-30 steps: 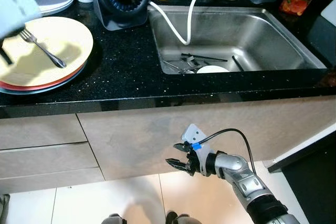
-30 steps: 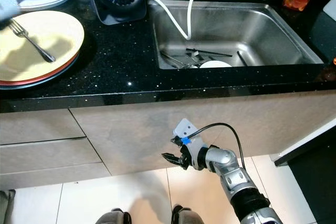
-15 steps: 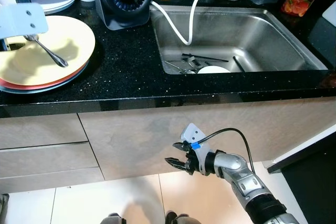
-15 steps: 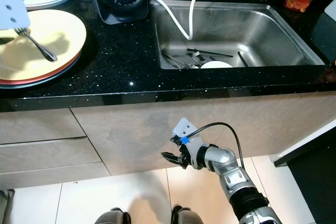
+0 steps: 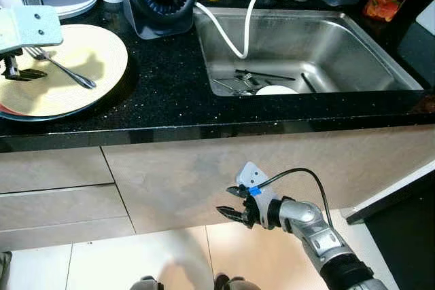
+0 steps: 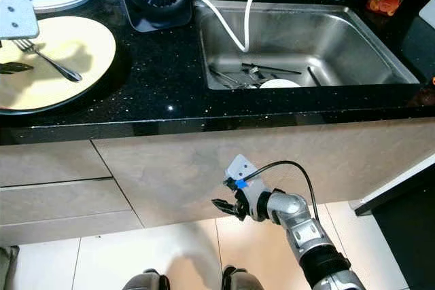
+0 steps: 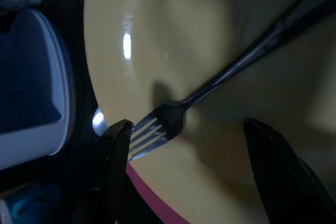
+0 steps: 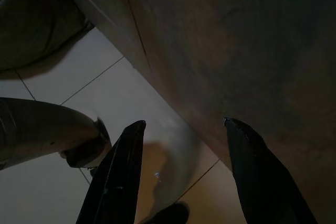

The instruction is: Kitchen organization

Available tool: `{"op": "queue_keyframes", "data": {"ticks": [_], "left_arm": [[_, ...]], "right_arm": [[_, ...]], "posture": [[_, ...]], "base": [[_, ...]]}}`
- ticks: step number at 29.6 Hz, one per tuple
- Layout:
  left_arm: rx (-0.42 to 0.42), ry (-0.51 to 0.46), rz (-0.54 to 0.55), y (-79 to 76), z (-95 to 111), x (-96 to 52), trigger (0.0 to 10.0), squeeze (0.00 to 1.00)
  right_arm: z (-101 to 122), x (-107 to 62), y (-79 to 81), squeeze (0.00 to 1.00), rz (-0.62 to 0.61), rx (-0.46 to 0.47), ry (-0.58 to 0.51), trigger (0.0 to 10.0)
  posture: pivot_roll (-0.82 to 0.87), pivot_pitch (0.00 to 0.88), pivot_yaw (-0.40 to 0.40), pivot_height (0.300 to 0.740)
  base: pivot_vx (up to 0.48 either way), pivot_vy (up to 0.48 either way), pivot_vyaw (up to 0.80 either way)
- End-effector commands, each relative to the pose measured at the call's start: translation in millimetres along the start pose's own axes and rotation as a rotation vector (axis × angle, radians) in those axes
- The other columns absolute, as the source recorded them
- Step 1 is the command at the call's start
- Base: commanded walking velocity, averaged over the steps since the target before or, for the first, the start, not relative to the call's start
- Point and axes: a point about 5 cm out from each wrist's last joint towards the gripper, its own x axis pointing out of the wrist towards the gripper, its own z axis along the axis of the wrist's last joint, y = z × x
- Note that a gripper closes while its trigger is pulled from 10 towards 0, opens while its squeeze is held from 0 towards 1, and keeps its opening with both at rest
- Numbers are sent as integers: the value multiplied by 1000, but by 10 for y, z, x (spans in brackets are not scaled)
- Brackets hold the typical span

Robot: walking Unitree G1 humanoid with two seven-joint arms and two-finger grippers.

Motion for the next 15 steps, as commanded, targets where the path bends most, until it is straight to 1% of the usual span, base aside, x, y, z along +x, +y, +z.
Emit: {"op": "queue_keyframes", "data": {"ticks": [1,3,4,7,11,12,15], "left_arm": [[11,26,-71,-50,20,91,10000,0],[-10,25,-105,-49,19,77,10000,0],[-10,25,-105,-49,19,77,10000,0],[-32,34,-169,-59,12,54,10000,0],[-102,22,-305,-110,-8,13,10000,0],[-102,22,-305,-110,-8,13,10000,0],[-139,28,-340,-135,-44,1,10000,0]], "right_arm": [[-46,-49,-1,0,-14,12,10,10000],[-62,-61,4,0,-19,15,13,10000],[-62,-61,4,0,-19,15,13,10000],[-74,-78,7,0,-25,19,16,10000],[-79,-82,8,0,-33,23,19,10000],[-79,-82,8,0,-33,23,19,10000],[-80,-79,12,0,-38,23,20,10000]], "posture": [[70,144,-40,740],[66,149,-36,740],[66,149,-36,740],[63,155,-33,740],[61,162,-31,740],[61,162,-31,740],[60,163,-27,740]], "base": [[0,0,0],[0,0,0],[0,0,0],[0,0,0],[0,0,0],[0,0,0],[0,0,0]]}}
